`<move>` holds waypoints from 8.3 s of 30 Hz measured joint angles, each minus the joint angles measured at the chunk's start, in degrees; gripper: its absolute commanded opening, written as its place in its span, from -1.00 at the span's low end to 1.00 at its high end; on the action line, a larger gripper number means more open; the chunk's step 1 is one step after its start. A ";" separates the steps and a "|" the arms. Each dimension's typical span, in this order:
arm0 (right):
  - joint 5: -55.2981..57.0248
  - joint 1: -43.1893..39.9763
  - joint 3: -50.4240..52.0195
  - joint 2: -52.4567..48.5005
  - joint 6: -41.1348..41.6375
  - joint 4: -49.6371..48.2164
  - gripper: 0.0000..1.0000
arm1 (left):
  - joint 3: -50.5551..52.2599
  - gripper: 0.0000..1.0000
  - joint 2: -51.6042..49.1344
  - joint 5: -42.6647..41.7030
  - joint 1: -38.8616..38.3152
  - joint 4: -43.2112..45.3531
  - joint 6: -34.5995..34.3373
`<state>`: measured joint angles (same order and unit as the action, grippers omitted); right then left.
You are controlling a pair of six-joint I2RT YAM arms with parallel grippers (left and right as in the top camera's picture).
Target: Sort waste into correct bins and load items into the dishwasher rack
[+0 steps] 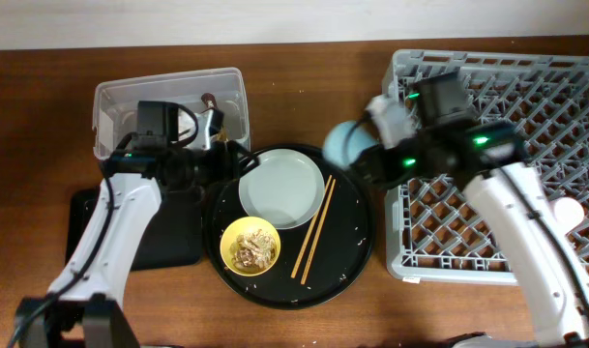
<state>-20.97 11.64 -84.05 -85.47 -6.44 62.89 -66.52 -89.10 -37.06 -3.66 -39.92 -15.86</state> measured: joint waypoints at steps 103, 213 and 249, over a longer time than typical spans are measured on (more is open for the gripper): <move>19.67 -5.07 -15.91 -18.99 15.47 20.94 0.93 | -2.08 -0.99 -3.41 42.53 -32.30 -18.38 -18.67; 19.69 -5.07 -15.91 -18.99 14.16 21.35 0.95 | 4.76 -0.99 -4.87 27.41 -28.48 22.67 1.42; 6.71 13.99 -15.91 -33.22 18.40 2.21 -0.04 | 4.37 0.57 19.26 25.09 2.95 -10.03 -0.24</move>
<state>-14.26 25.63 -99.96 -118.69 11.97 65.10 -62.15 -69.84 -11.97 -0.71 -49.95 -16.10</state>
